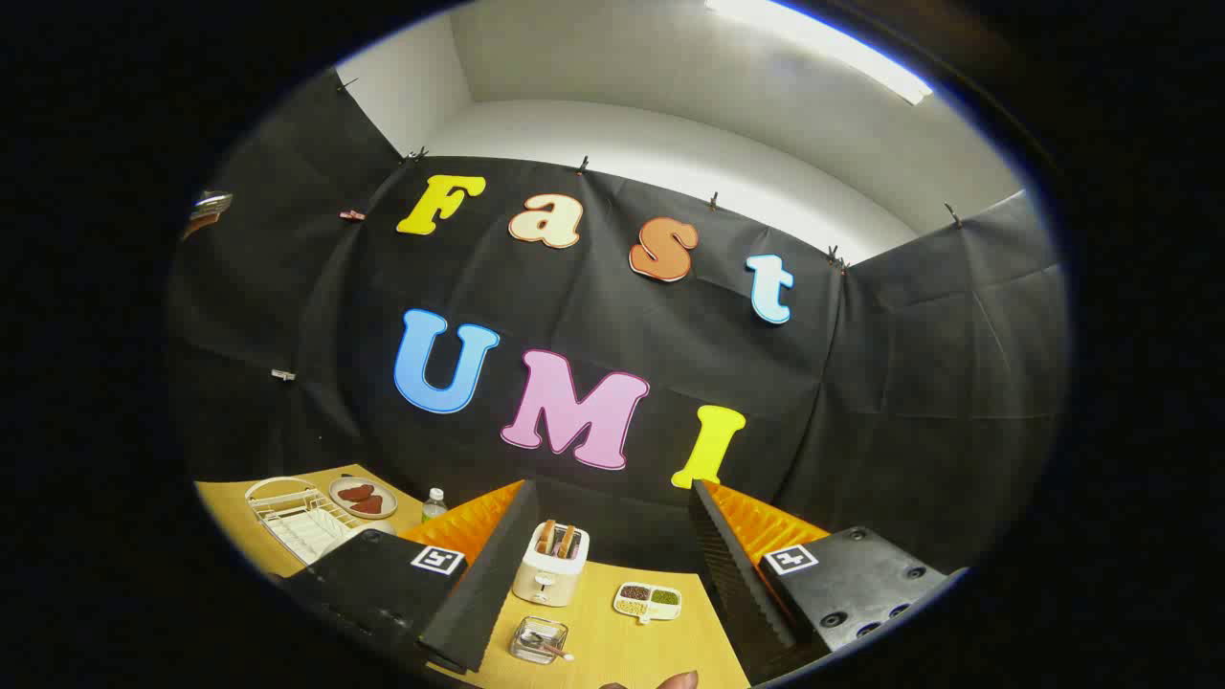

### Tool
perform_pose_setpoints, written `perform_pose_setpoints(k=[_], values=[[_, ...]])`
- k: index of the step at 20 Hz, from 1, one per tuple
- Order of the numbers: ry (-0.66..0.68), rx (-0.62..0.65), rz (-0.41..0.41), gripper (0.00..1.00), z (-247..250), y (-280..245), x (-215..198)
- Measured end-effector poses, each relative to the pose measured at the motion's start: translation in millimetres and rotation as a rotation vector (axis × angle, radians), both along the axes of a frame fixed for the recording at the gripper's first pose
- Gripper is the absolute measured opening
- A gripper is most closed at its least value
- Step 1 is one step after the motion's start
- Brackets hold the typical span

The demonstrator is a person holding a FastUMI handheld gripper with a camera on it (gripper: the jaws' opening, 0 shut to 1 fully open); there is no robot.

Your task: Take the plate from the dish rack, then take the spoon from the basket and place it into the plate.

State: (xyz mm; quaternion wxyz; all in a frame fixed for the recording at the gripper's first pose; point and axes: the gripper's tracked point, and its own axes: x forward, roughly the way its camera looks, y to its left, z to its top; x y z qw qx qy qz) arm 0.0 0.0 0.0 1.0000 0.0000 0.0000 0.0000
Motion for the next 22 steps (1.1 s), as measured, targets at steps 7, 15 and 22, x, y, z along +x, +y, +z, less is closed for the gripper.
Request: perform_pose_setpoints(k=[7,15,22], values=[[0.006,0.004,-0.017,0.97,-0.8,2.3,6.4],[0.018,0.012,-0.045,0.97,-1.4,9.8,10.8],[0.027,0.004,-0.060,0.97,0.0,23.1,9.6]])
